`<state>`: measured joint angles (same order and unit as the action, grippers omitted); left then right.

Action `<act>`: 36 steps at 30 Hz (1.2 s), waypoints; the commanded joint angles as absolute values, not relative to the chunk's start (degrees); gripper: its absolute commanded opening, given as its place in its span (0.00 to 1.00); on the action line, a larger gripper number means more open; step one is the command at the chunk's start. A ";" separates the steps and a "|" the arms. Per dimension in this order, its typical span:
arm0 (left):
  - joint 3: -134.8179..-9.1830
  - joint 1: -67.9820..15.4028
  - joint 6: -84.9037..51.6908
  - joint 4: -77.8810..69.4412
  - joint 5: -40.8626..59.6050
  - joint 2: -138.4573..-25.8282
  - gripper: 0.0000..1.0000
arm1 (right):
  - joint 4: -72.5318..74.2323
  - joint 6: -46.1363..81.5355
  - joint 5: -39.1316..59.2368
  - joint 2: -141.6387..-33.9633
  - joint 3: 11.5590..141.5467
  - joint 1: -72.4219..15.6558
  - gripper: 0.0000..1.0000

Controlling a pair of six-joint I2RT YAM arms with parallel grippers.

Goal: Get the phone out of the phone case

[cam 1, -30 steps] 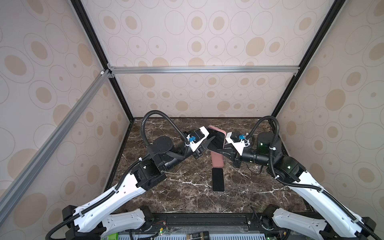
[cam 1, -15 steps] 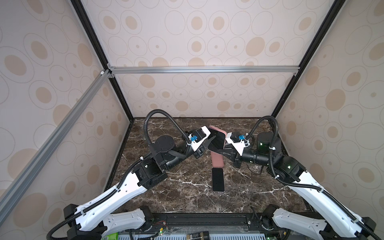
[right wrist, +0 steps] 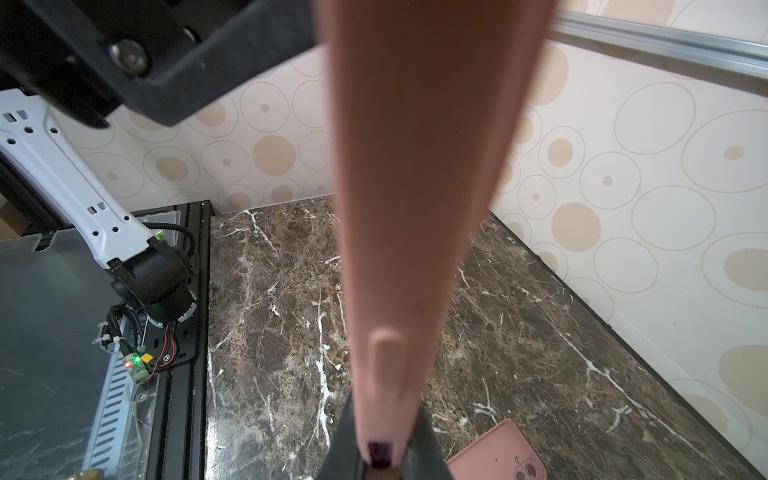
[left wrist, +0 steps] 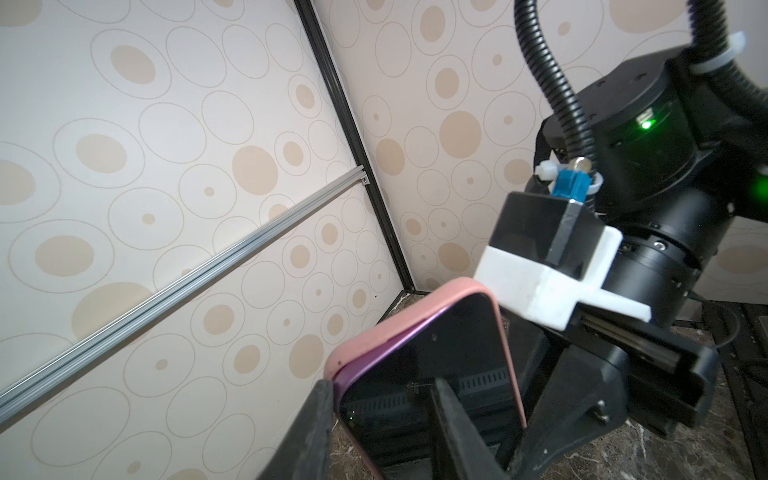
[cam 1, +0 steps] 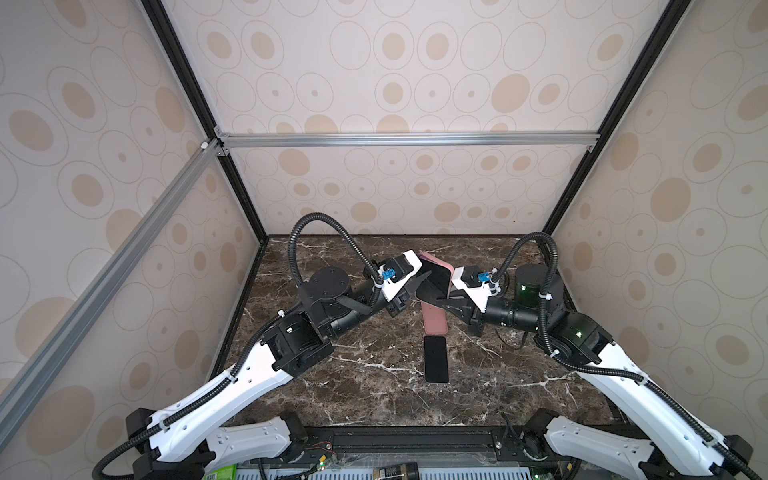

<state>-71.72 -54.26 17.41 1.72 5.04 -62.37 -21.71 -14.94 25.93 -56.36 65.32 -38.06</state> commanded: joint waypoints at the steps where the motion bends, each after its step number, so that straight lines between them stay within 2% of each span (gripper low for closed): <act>1: -73.03 -55.20 18.28 6.25 11.80 -65.21 0.37 | -18.54 -21.84 34.33 -56.16 65.95 -39.99 0.00; 18: -76.54 -54.87 17.40 13.15 17.86 -67.76 0.35 | -19.31 -22.07 34.70 -54.46 65.36 -40.33 0.00; 36: -78.40 -46.69 14.20 19.57 43.84 -65.47 0.34 | -22.06 -21.41 42.58 -52.95 67.57 -38.23 0.00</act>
<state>-78.28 -47.07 15.14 14.57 33.47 -63.83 -27.53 -18.20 34.81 -53.47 64.93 -37.76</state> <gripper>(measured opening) 0.336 0.124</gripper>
